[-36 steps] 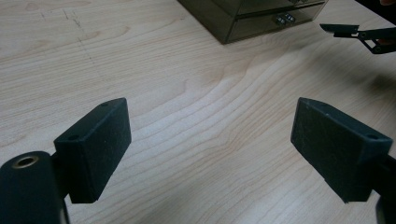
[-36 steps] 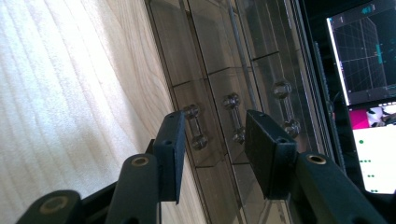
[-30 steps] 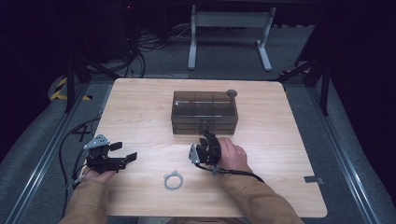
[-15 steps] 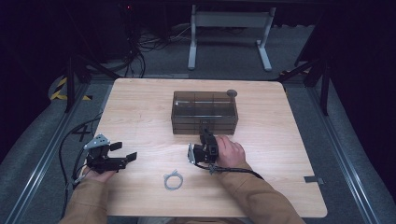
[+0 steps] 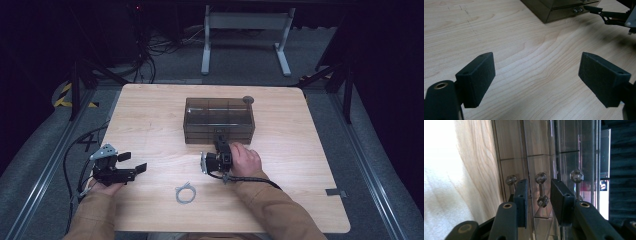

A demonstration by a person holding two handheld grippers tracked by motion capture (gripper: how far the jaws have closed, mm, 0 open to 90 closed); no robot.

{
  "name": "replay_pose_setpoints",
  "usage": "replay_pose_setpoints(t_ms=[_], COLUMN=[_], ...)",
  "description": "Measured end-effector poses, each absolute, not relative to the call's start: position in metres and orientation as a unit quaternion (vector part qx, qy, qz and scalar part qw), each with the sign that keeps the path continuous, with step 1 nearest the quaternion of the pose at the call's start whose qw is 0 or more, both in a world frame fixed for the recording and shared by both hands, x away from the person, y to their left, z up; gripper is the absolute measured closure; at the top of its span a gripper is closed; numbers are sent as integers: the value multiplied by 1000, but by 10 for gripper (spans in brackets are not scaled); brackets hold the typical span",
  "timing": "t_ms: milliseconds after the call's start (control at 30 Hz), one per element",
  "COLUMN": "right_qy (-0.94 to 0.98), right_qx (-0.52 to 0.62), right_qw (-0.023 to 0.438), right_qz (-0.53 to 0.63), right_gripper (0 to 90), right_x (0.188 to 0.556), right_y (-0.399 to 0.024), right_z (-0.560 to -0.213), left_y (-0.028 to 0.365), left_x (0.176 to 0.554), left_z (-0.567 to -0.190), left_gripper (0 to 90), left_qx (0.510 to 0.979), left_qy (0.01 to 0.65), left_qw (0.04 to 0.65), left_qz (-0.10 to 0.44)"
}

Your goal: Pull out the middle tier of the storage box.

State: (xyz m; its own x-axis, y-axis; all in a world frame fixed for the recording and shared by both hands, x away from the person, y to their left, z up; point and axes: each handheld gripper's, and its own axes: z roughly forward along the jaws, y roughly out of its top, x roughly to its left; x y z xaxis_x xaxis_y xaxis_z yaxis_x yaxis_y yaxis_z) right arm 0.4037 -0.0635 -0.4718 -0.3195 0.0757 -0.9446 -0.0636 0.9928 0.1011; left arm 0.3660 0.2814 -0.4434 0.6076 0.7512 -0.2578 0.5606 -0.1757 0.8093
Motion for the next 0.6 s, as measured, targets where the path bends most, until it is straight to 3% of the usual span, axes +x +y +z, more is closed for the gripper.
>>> replay_pose_setpoints(t_ms=[600], right_qy=[796], right_qx=[-9], right_qw=[603], right_qz=[48], right_gripper=[714], right_x=[408], right_y=[-61], right_z=[-476], left_y=[281], left_x=[366], left_z=[-444], left_gripper=[148], left_qx=[762], left_qy=[431], left_qw=[473], left_qz=[99])
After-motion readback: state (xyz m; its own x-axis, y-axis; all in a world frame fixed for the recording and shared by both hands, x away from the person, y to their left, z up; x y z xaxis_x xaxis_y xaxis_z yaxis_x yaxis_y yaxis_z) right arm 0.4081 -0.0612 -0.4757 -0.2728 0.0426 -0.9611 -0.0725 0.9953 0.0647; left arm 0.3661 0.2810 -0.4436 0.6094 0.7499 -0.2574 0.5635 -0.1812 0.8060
